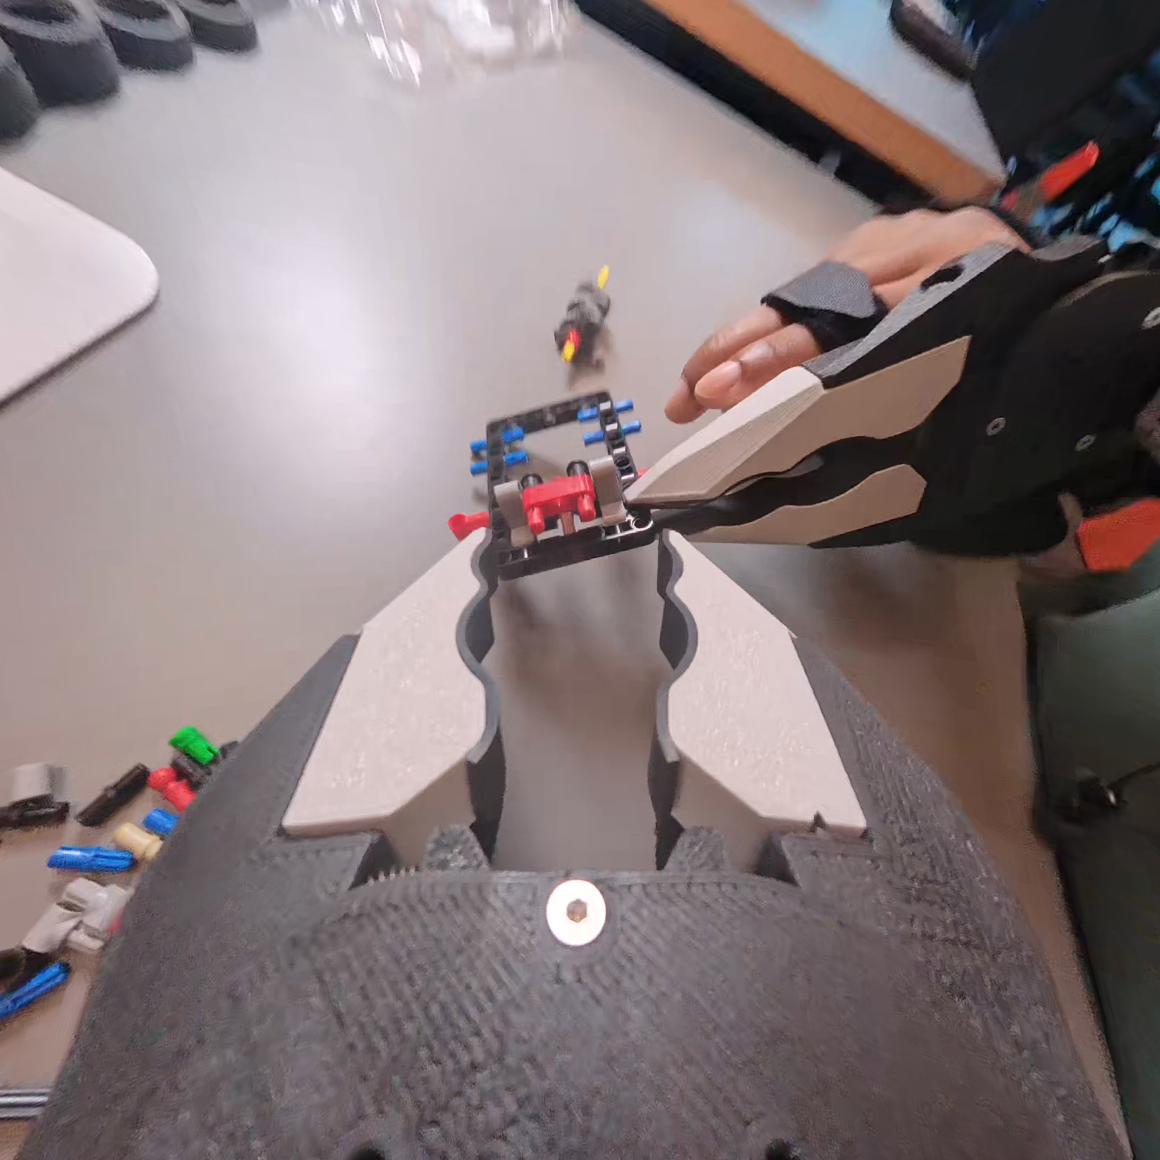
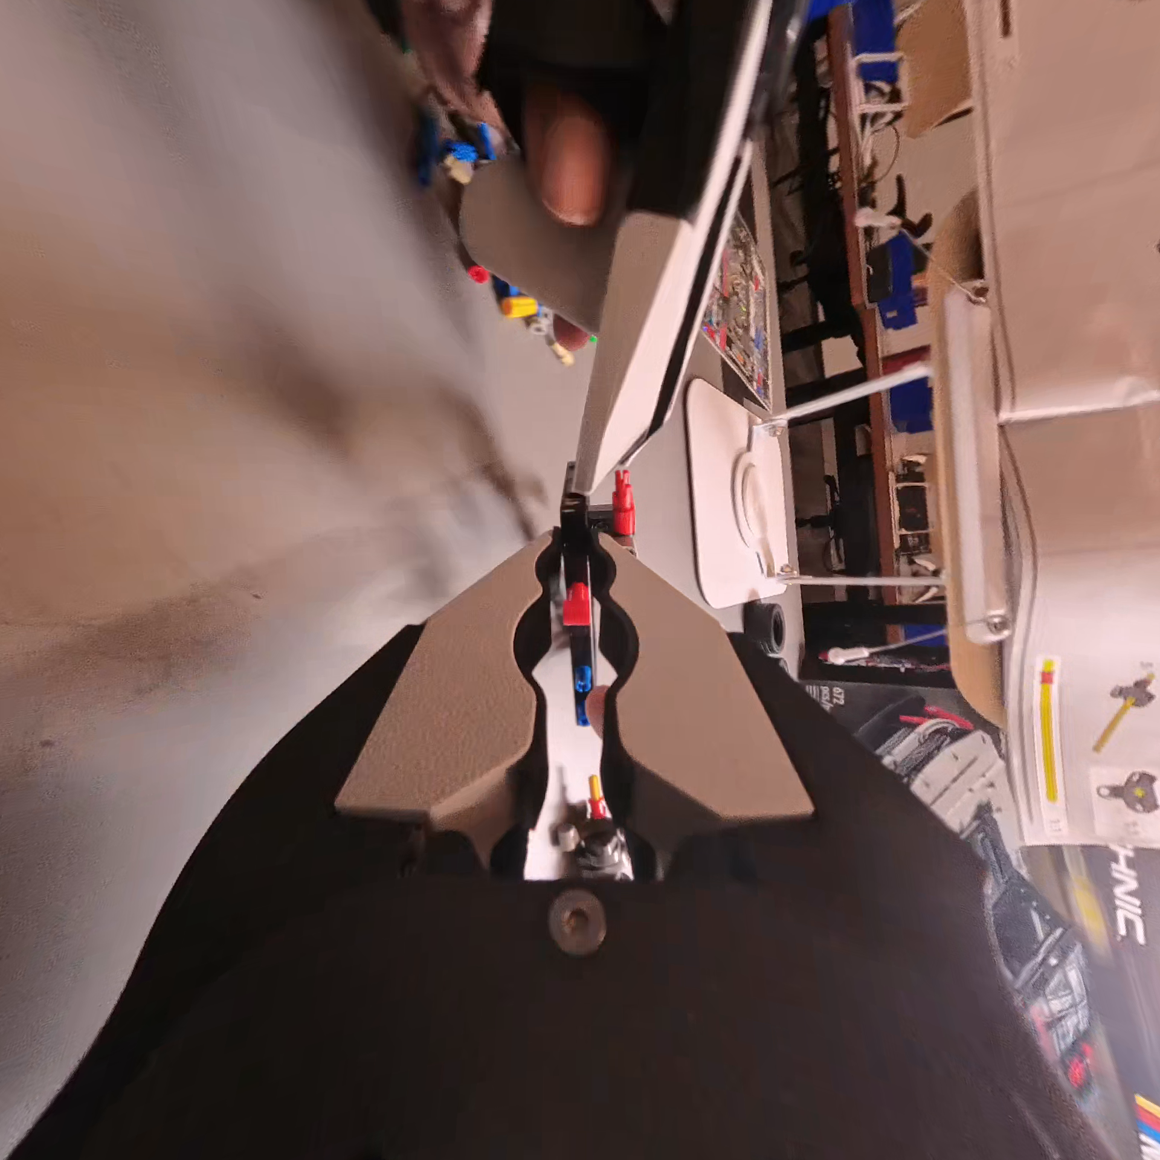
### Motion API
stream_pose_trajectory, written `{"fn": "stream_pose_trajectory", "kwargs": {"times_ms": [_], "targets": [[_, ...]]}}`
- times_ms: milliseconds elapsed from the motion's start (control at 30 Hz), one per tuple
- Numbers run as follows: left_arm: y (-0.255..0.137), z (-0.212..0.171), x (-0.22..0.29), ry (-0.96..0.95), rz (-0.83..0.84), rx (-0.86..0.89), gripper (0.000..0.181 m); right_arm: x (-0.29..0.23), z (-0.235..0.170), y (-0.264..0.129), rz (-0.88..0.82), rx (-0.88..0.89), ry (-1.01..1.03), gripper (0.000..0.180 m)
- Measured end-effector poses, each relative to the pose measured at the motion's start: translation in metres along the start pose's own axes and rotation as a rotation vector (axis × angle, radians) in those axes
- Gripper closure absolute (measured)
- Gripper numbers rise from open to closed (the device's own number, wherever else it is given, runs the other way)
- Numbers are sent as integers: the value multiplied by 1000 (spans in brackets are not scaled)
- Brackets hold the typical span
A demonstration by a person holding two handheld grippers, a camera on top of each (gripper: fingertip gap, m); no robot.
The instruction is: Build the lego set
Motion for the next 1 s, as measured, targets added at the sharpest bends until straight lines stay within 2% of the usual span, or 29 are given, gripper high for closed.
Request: {"fn": "stream_pose_trajectory", "kwargs": {"times_ms": [200,367,500,600,733,800,1000], "targets": [[6,-31,1,6,-8,-196,125,-35,16,-5,155,50,51,170],[3,-40,2,53,-4,-265,122,-21,21,-23,388,170,412,159],[0,-43,4,108,0,-310,107,18,-15,-22,339,155,615,154],[8,-52,3,127,15,-357,104,32,-31,-22,296,150,740,152],[16,-53,1,193,60,-389,121,28,-40,-19,290,112,796,148],[15,-55,1,234,62,-415,123,23,-38,-19,310,101,794,146],[17,-66,21,352,-71,-479,123,21,-33,-22,338,117,801,144]]}}
Point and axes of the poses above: each gripper's, where its closed fingertips meet, y out along the fingers, z out of its top, x = y × z across the jaws, the point moved 1 cm from there along -y, back along the fingers, and after that the axes turned 13 degrees about -z, right-handed, at the moved point
